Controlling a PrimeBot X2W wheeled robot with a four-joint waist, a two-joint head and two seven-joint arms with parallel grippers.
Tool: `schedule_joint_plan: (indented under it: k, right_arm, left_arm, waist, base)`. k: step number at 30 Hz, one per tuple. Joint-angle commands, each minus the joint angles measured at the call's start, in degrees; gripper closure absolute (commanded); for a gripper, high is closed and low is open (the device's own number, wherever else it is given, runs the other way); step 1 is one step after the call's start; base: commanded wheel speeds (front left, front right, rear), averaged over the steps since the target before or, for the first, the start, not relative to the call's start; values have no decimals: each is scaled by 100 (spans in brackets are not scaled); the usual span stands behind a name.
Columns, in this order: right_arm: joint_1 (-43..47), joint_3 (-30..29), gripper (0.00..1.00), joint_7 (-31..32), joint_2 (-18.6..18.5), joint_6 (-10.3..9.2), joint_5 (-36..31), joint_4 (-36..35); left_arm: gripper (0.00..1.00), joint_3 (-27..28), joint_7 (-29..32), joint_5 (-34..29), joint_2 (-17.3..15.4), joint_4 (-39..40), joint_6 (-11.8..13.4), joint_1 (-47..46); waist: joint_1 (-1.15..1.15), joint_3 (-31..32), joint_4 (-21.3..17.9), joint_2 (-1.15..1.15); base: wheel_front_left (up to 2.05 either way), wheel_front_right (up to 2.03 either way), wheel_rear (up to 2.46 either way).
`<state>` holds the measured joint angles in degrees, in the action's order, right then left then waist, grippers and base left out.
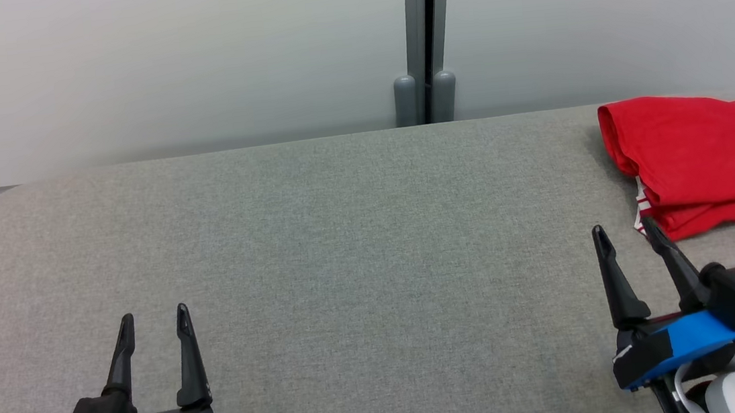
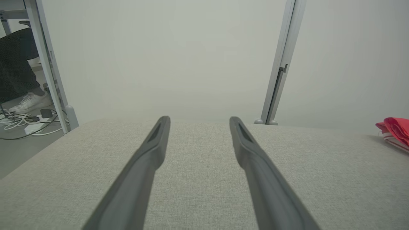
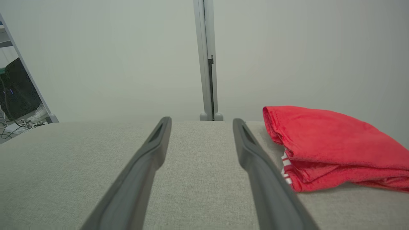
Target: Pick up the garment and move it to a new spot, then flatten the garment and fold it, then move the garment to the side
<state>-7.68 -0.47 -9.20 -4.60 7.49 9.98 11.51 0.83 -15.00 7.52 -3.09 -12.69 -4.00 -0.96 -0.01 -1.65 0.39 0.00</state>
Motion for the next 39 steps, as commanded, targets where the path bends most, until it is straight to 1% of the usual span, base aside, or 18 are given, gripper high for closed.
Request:
schedule_joint_plan:
  k: [1,9,14,23,24,28,39]
  right_arm:
    - [122,-22,0,-7,29,1,-13,-57]
    - [506,-323,0,0,150,1,-139,-243]
    - [600,-352,0,32,170,1,-185,-265]
    - [510,-332,0,17,174,1,-129,-174]
    - [499,-337,100,34,178,0,-96,-156]
    - [567,-340,100,69,176,0,-94,28]
    - [484,-400,100,312,174,0,1147,72]
  left_arm:
    - [0,-16,-25,-2,1,-7,3,52]
    - [0,-53,-26,10,-46,-53,12,46]
    - [0,-68,-24,45,-68,-111,30,32]
    - [0,-90,-23,109,-108,-266,27,-94]
    - [100,-77,2,157,-100,-249,35,-95]
    - [100,-107,43,142,-20,-437,12,50]
    - [100,24,386,1380,-15,-415,-44,-69]
  waist:
    - [1,8,14,0]
    - [1,32,105,0]
    - [1,28,103,0]
    - [1,40,99,0]
    - [1,37,100,0]
    - [1,40,98,0]
    - [1,49,86,0]
  base:
    - [0,0,0]
    - [0,0,0]
    - [0,0,0]
    - [0,0,0]
    - [0,0,0]
    - [0,0,0]
    - [0,0,0]
